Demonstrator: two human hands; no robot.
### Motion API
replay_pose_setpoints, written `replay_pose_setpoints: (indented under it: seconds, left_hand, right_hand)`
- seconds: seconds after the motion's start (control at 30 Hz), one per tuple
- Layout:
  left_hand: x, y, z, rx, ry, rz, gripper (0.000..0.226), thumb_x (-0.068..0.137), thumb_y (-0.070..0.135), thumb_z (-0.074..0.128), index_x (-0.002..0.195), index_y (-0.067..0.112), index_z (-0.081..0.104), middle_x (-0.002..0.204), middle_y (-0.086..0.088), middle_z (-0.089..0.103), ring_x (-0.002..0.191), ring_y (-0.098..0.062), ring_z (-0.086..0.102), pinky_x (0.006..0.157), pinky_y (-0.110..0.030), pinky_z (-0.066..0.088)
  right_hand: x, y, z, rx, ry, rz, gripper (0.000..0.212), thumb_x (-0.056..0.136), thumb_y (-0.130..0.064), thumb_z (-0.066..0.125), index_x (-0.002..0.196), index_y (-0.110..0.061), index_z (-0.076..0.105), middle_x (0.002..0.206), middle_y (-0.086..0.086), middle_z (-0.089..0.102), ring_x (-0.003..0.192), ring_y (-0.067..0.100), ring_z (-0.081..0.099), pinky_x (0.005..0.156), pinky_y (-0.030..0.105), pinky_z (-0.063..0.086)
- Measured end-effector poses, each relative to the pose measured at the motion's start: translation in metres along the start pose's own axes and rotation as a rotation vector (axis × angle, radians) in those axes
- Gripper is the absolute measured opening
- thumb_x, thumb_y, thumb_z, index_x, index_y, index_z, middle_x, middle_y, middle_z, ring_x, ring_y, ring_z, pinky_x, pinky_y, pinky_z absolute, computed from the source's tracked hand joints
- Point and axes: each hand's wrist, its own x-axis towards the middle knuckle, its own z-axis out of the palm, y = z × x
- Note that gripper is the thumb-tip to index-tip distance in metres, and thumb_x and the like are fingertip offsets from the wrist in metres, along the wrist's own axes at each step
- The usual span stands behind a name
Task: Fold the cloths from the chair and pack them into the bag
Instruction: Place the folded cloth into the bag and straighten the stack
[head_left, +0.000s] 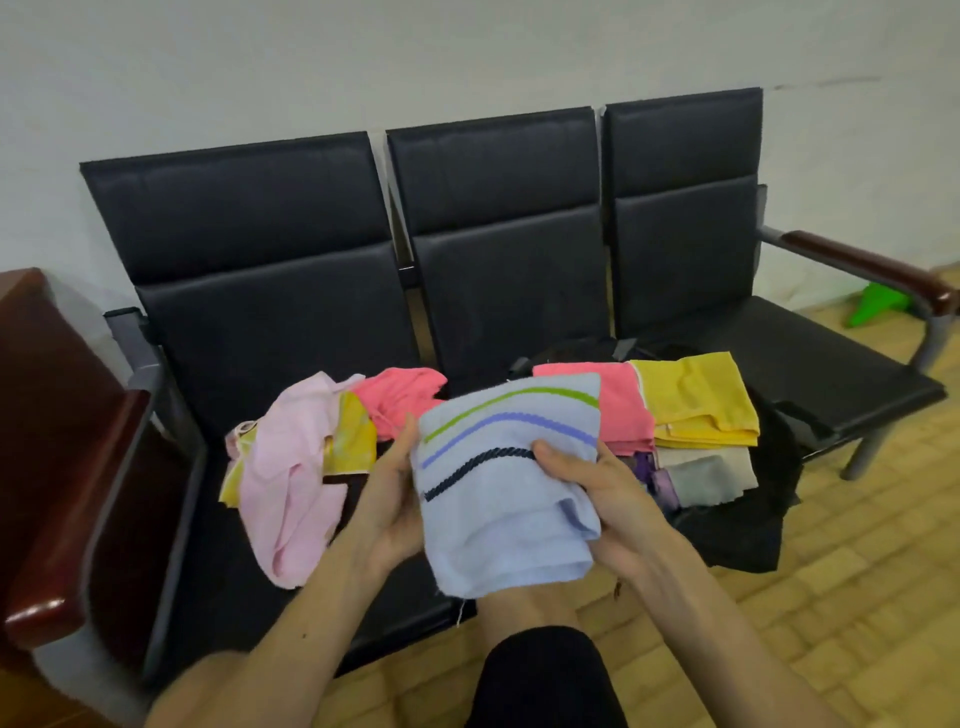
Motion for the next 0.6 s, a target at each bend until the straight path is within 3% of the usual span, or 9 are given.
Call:
replay_pose_setpoints:
  seconds: [0.1,0.2,0.33,0.47,0.6]
  left_hand:
    - [0.027,-0.022,-0.005,-0.048,-0.087,-0.238,0.065,0.09,0.052,0.063,0.134,0.005,0.06,0.141,-0.018,0.056,0.131,-0.032,0.054,0.109,-0.045,0.042]
    - [0.06,-0.041,-0.01,0.266,-0.053,-0.339,0.045,0.092,0.027,0.066,0.131,0.004,0.063,0.132,-0.017,0.063,0.12,-0.029,0.062,0.099,-0.04,0.05]
    - [0.107,-0.055,-0.02,0.494,-0.002,-0.34,0.043,0.087,0.004,0.071,0.129,0.002,0.062,0.123,-0.018,0.068,0.116,-0.03,0.065,0.097,-0.041,0.053]
    - [0.162,-0.049,-0.012,0.547,-0.083,-0.32,0.043,0.089,-0.005,0.064,0.131,0.004,0.06,0.128,-0.015,0.066,0.12,-0.031,0.063,0.099,-0.04,0.053]
    - [0.23,-0.041,0.0,0.603,-0.082,-0.233,0.052,0.086,-0.006,0.069,0.134,0.009,0.057,0.129,-0.012,0.066,0.12,-0.028,0.063,0.105,-0.046,0.048]
  right_hand:
    - [0.012,-0.011,-0.031,-0.003,0.092,0.011,0.038,0.093,-0.018,0.061,0.126,0.0,0.061,0.124,0.023,0.065,0.116,0.037,0.063,0.098,0.048,0.052]
    - [0.029,-0.013,-0.069,-0.099,0.195,0.085,0.04,0.099,-0.037,0.053,0.126,-0.009,0.062,0.121,0.017,0.069,0.114,0.032,0.065,0.102,0.048,0.048]
    - [0.059,-0.004,-0.127,-0.37,0.351,0.136,0.028,0.1,-0.028,0.055,0.122,-0.012,0.063,0.106,0.011,0.075,0.097,0.03,0.072,0.087,0.047,0.057]
    - [0.1,-0.015,-0.171,-0.526,0.385,0.042,0.026,0.1,-0.015,0.055,0.125,-0.015,0.062,0.112,0.005,0.074,0.103,0.026,0.071,0.092,0.049,0.056]
    - [0.155,-0.039,-0.201,-0.695,0.435,-0.09,0.023,0.099,-0.014,0.058,0.121,-0.019,0.064,0.111,-0.002,0.074,0.104,0.016,0.069,0.089,0.035,0.056]
